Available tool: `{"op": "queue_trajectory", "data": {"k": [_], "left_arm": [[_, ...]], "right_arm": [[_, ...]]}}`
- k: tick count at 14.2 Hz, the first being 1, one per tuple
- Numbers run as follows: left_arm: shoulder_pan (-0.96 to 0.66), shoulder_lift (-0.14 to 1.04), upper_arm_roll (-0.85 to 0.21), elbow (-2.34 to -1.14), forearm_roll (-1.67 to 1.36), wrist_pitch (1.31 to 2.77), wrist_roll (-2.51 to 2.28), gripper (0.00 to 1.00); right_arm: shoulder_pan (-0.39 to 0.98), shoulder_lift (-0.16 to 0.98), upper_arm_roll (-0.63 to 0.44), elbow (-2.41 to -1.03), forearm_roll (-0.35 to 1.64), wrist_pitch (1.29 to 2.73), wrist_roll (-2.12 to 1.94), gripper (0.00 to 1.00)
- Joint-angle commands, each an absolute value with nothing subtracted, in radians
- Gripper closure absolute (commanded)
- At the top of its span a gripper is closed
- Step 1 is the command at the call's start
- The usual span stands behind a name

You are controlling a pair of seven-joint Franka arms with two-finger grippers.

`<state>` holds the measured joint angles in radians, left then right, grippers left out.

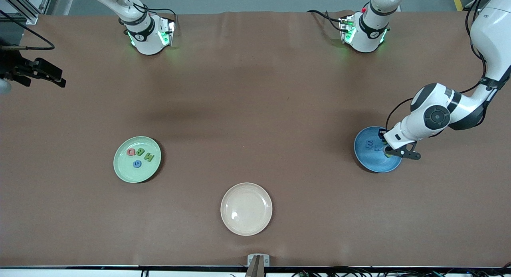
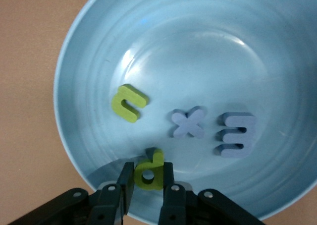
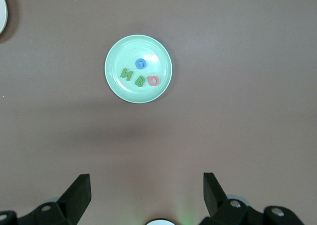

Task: Sort upper and lower case letters into plates
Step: 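Lower the green d into the blue plate and open the left gripper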

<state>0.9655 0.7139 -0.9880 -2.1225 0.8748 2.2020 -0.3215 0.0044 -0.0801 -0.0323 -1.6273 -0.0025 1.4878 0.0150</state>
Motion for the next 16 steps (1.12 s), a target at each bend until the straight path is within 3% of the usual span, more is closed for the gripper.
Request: {"op": "queue_trajectory", "data": {"k": [1,3,7,11,16], "left_arm": [[0.937,0.727,-0.985,-2.108,0.890,2.207,-0.336,0.55],[0.936,0.721,-0.985,-2.106,0.881,2.203,-0.336,0.00],[0.942,0.680,-1.047,-2.076,0.832,2.105,-0.331,0.00],[0.943,0.680,-1.169,-1.906,0.727,1.849,-0.316,0.00],[0.936,0.631,-1.244,-1.746,0.614,1.703,-0.311,0.00]], "right_arm": [[0.014,-0.104,-0.035,-1.652,0.009,1.519,0.014,0.00],[0.014,-0.104,-0.034,-1.652,0.012,1.523,0.012,0.00],[0.014,-0.106,-0.035,-1.652,0.031,1.520,0.012,0.00],[0.014,-0.104,-0.037,-1.652,0.038,1.517,0.011,0.00],[0.014,-0.106,-0.037,-1.655,0.025,1.517,0.003,0.00]]}}
